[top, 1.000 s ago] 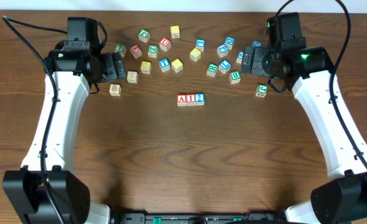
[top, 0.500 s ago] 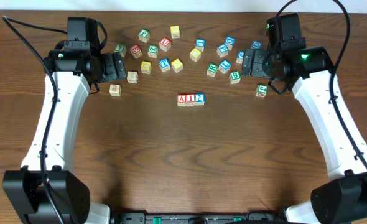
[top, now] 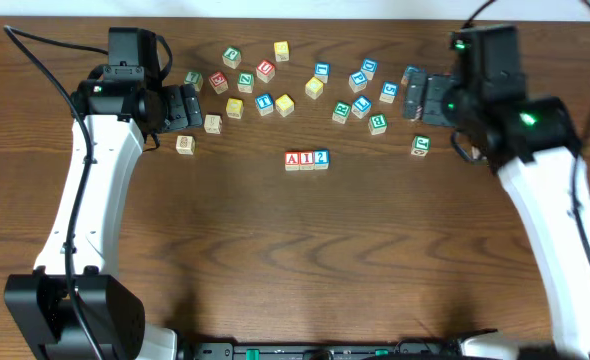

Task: Spell out AI2

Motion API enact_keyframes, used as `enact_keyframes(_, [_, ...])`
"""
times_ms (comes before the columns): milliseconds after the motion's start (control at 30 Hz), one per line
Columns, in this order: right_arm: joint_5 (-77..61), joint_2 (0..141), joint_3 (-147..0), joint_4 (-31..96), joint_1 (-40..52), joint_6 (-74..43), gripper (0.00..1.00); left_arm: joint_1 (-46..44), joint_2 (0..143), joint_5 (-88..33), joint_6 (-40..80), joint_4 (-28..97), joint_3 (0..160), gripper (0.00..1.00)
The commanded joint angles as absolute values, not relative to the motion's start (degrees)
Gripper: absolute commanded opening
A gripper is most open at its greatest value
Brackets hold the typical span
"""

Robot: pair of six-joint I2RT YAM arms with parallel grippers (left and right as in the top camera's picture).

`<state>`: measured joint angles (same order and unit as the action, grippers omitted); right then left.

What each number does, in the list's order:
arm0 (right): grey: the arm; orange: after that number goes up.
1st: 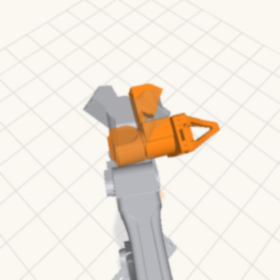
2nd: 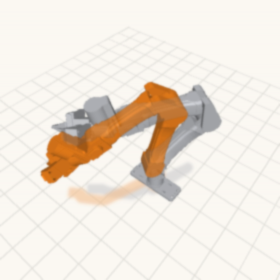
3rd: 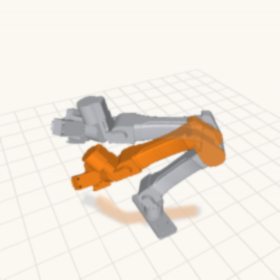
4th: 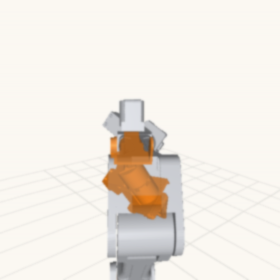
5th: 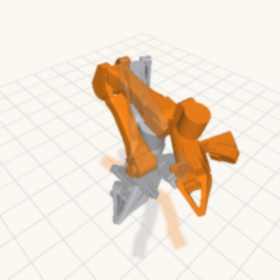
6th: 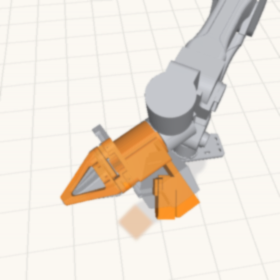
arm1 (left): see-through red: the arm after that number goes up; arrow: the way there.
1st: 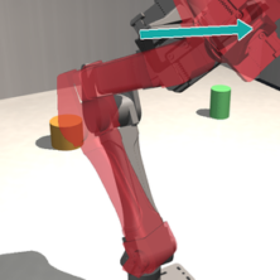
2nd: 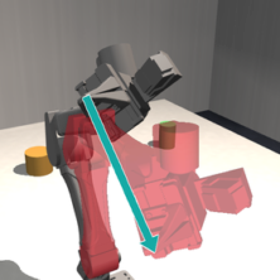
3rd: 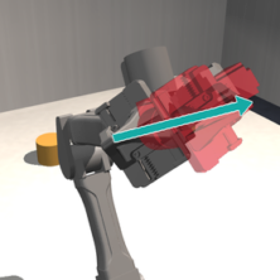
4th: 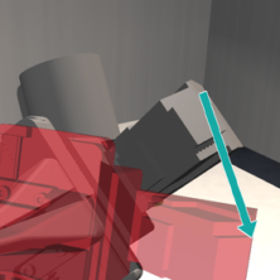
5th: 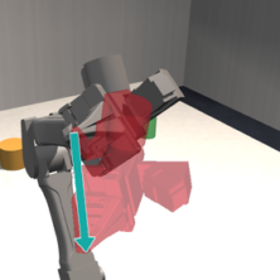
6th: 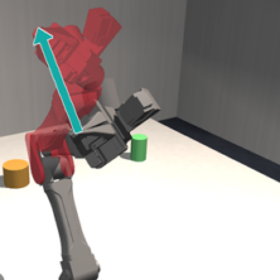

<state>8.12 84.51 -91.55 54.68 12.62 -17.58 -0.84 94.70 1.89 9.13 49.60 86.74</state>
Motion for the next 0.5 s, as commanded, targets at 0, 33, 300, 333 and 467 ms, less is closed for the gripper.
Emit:
enact_keyframes(0, [11.2,78.1,-90.0,53.2,10.8,-14.8,0.99,-0.6,93.6,2.6,8.6,49.9,88.4,0.99])
enact_keyframes(33, [11.2,76.4,-88.5,51.8,10.3,-14.5,0.99,-0.6,93.6,2.6,8.6,49.9,88.4,0.99])
enact_keyframes(300, [6.8,57.6,-63.2,28.4,4.5,-12.3,0.99,-0.6,93.6,2.6,8.6,49.9,88.4,0.99])
enact_keyframes(333, [6.4,54.7,-59.3,25.5,3.8,-12.3,0.99,-0.6,93.6,2.6,8.6,49.9,88.4,0.99])
enact_keyframes(467, [6.3,43.2,-45.4,15.8,1.9,-12.3,0.99,-0.6,93.6,2.6,8.6,49.9,88.4,0.99])
